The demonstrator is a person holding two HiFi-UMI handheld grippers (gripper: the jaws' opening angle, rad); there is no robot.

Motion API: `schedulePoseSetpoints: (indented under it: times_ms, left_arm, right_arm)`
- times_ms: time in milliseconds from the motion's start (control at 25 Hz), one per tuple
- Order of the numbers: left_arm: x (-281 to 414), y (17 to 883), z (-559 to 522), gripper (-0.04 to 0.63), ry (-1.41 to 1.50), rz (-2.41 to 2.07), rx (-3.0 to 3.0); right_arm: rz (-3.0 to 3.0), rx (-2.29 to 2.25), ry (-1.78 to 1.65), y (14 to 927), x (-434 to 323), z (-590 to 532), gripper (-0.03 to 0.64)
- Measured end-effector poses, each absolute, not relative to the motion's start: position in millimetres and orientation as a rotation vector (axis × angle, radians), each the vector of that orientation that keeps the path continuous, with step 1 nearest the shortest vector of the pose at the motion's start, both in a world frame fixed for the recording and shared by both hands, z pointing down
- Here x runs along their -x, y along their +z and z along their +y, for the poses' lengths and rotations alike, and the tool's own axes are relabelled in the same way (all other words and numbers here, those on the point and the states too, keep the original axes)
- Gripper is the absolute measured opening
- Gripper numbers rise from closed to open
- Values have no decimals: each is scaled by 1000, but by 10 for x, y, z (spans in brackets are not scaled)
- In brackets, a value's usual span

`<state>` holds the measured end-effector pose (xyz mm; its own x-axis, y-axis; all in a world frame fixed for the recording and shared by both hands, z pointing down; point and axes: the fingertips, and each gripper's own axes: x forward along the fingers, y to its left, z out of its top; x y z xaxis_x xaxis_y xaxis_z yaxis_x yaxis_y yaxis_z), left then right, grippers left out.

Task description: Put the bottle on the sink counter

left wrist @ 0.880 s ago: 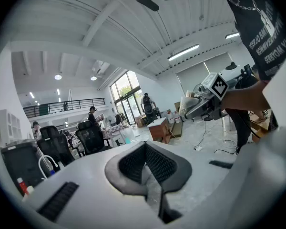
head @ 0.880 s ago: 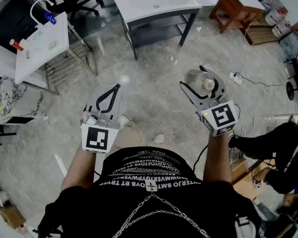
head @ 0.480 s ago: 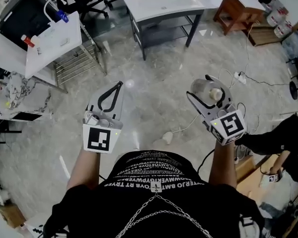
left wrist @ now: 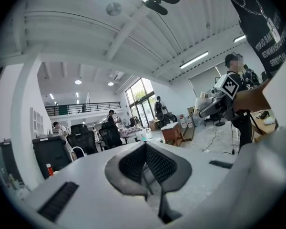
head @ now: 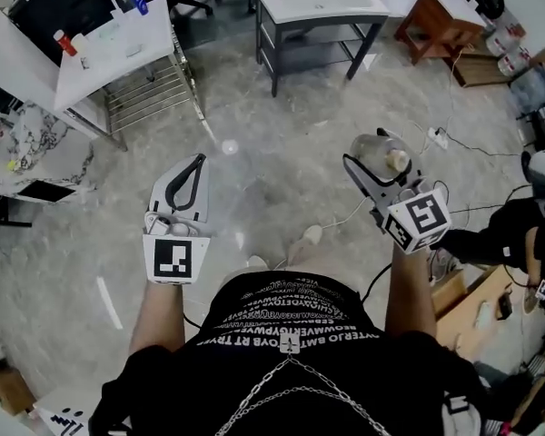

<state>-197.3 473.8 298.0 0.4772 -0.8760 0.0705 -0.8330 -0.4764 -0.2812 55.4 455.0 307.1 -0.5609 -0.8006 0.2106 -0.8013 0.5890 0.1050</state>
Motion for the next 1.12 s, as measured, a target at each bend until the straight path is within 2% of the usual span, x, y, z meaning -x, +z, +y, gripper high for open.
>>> schedulePoseSetpoints:
  times_ms: [480, 1120]
  left_arm:
    - [1856, 2916, 4678, 6, -286, 1377, 2517]
    - [1341, 2852, 3109, 6, -261, 1536, 2510]
  right_arm:
    - [-2548, -1333, -38, 2936, -534, 4643, 334]
    - [-2598, -1262, -55, 2947, -1009, 3031, 334]
